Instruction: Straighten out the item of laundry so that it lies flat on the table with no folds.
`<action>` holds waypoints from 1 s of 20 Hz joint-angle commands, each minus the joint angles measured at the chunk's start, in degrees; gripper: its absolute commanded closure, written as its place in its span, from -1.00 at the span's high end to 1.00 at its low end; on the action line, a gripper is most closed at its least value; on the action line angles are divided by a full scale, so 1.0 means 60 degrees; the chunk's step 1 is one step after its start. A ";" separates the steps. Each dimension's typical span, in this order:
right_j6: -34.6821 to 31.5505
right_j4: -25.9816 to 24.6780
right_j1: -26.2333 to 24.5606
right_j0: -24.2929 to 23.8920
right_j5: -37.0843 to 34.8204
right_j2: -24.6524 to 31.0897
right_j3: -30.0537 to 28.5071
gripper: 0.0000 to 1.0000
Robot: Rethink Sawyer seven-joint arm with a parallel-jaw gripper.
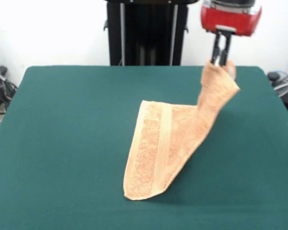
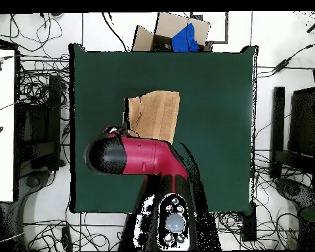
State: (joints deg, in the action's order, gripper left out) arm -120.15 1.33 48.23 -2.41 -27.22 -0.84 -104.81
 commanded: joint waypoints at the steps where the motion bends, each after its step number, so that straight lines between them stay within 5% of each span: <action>1: -0.2984 0.0993 -0.1076 0.0508 0.0847 -0.0302 0.0476 -1.00; 20: -0.2568 0.1950 -0.2943 0.1038 0.1787 -0.0964 0.1909 -1.00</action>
State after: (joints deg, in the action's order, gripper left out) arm -120.15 8.81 34.39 1.62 -18.54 -4.55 -96.50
